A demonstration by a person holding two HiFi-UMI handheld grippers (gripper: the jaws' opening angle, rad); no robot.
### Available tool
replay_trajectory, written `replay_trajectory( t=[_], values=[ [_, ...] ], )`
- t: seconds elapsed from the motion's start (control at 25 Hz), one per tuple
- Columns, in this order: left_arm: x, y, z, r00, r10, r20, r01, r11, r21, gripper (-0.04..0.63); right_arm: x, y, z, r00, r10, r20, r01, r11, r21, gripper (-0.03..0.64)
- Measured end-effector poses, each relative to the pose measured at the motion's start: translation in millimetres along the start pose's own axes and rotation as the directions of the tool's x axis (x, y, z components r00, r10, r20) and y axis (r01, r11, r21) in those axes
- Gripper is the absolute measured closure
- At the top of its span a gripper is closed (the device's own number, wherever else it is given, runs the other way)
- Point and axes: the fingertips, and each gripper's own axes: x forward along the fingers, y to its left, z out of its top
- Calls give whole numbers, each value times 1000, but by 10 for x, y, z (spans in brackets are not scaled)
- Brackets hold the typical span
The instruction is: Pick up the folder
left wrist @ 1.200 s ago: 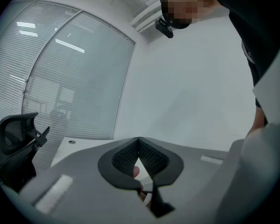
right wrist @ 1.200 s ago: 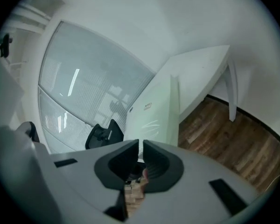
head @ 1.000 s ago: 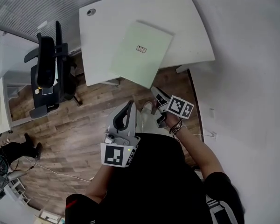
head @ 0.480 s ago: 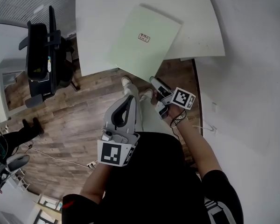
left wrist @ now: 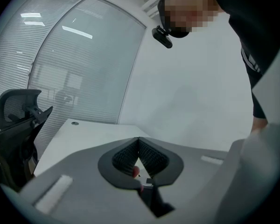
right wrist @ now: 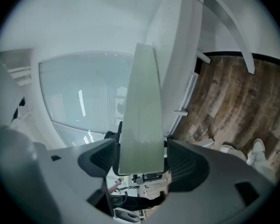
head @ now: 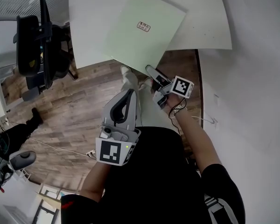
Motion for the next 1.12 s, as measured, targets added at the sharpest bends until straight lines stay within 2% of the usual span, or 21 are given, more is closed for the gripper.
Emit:
replay_trajectory(
  t=[0.2, 0.68, 1.12],
  values=[
    [36, 36, -42, 1000, 15, -14, -15, 1000, -12, 591, 146, 44, 51, 998, 42, -36, -45, 996, -75, 314],
    [50, 151, -79, 998, 59, -31, -60, 998, -19, 591, 340, -12, 44, 996, 83, -34, -82, 997, 8, 314],
    [35, 201, -113, 996, 77, -35, -78, 996, -37, 591, 432, 59, 50, 995, 100, -22, -101, 995, -16, 322]
  ],
)
